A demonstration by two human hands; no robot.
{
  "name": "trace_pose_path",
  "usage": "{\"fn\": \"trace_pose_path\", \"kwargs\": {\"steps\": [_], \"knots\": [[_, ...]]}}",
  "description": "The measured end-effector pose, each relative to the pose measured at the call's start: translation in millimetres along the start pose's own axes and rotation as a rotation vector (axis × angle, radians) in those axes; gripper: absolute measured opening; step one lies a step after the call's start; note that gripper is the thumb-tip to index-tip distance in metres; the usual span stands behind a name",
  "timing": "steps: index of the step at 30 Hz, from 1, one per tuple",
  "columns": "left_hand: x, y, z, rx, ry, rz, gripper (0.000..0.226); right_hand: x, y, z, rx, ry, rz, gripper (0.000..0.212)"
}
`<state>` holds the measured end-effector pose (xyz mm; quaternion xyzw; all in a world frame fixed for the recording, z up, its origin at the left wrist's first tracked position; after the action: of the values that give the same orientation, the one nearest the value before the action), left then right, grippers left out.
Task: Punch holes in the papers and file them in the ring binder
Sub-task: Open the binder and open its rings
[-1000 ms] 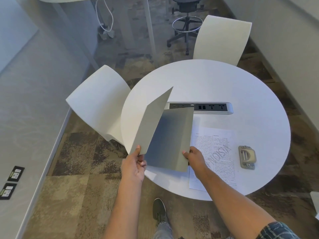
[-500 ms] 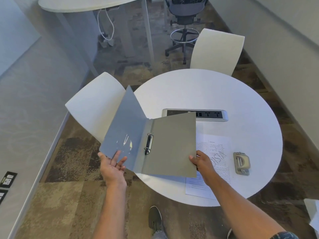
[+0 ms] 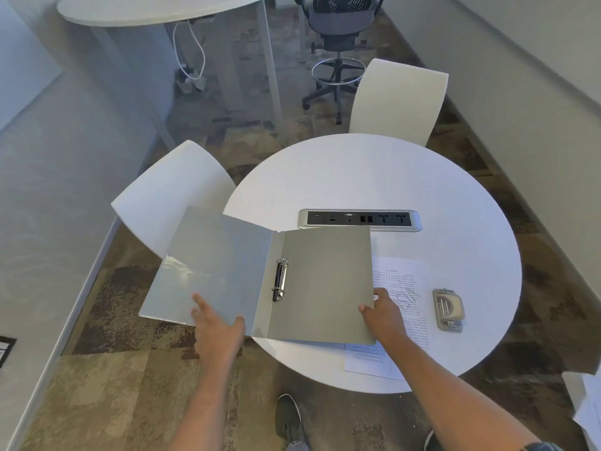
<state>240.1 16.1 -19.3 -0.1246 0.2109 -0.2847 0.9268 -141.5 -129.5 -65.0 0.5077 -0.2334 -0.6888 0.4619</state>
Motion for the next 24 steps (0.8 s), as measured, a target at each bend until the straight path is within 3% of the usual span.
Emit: {"fn": "trace_pose_path", "kwargs": {"steps": [4,8,10,13,17,22,24], "knots": [[8,-27,-34,0.507,0.177,-0.112,0.09,1,10,-2,-0.244,-0.027,0.03,0.052],[9,-48,-57,0.714,0.193,-0.247,0.083,-3,23,-9,-0.633,-0.058,0.102,0.071],[8,-55,-68,0.776,0.211,-0.291,0.086,-3,35,-29,-0.885,0.003,0.301,0.089],[11,-62,-81,0.794,0.265,-0.306,0.093,-13,50,-84,-1.056,0.298,0.639,0.098],[21,-73,-87,0.833,0.289,-0.317,0.09,-14,44,-127,-1.206,0.595,0.702,0.094],[24,-88,-98,0.756,0.298,-0.418,0.08,-7,63,-154,-1.247,0.555,0.673,0.051],[25,-85,-103,0.644,0.342,-0.441,0.085,-7,66,-166,-1.226,0.539,0.64,0.053]]}}
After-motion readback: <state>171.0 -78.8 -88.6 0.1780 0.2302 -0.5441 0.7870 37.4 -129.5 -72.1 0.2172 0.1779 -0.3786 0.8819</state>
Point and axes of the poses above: each hand's wrist, its own x-axis towards the middle knuckle, its own z-axis out of the back of the hand, y = z × x, the point moved 10 cm from there along x, towards the middle knuckle, and after that the axes turned 13 degrees about x, right-handed, at the moved point
